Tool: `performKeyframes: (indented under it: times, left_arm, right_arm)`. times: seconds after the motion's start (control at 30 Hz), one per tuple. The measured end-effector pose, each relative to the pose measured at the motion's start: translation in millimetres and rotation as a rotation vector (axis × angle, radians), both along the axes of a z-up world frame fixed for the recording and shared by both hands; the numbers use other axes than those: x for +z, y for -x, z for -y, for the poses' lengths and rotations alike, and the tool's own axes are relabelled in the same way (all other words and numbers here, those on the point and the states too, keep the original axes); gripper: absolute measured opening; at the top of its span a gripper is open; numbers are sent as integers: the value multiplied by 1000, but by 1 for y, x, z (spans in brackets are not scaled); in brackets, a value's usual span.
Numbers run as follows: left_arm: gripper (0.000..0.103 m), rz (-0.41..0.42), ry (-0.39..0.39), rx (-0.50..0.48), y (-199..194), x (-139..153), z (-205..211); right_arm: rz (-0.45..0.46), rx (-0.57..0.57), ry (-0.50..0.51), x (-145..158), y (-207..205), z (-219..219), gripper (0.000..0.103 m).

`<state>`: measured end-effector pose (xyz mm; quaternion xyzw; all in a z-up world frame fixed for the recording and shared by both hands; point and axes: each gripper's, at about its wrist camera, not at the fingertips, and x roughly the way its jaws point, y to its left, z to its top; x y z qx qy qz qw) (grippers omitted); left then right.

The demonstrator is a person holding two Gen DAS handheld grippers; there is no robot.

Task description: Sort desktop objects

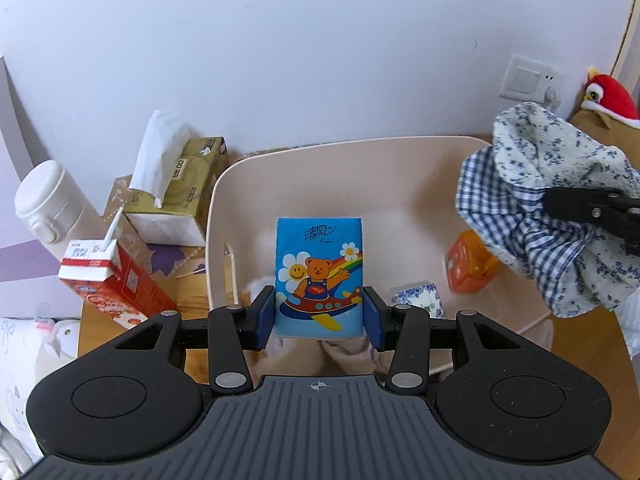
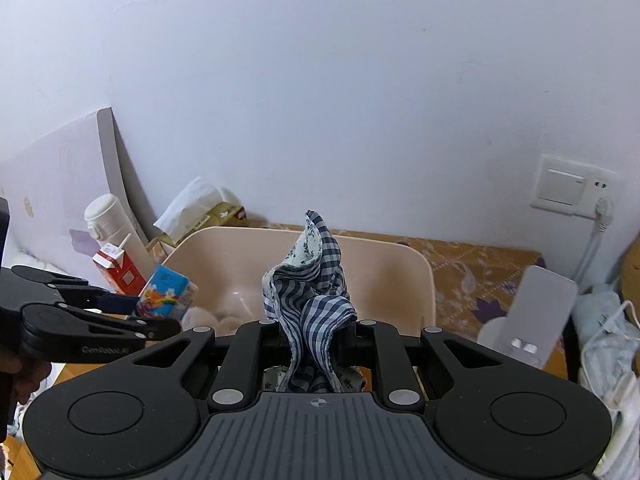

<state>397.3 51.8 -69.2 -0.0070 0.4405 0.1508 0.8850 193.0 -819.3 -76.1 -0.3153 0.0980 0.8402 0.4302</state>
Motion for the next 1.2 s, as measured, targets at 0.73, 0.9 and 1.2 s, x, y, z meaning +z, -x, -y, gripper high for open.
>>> performKeyframes:
  times: [0.73,0.9,1.2]
  left_arm:
    - [48,-125,45,28,-26,-41,-1]
    - [58,-128,32,36,-22,-40,1]
    - [71,-98,31,55,-8,-28,0]
  right_arm:
    - [100,-12,167,-54,1,-34,23]
    - [105,-14,162,-55,-1,-29,44]
    - [84,-14,125,-47,-2,-3,80]
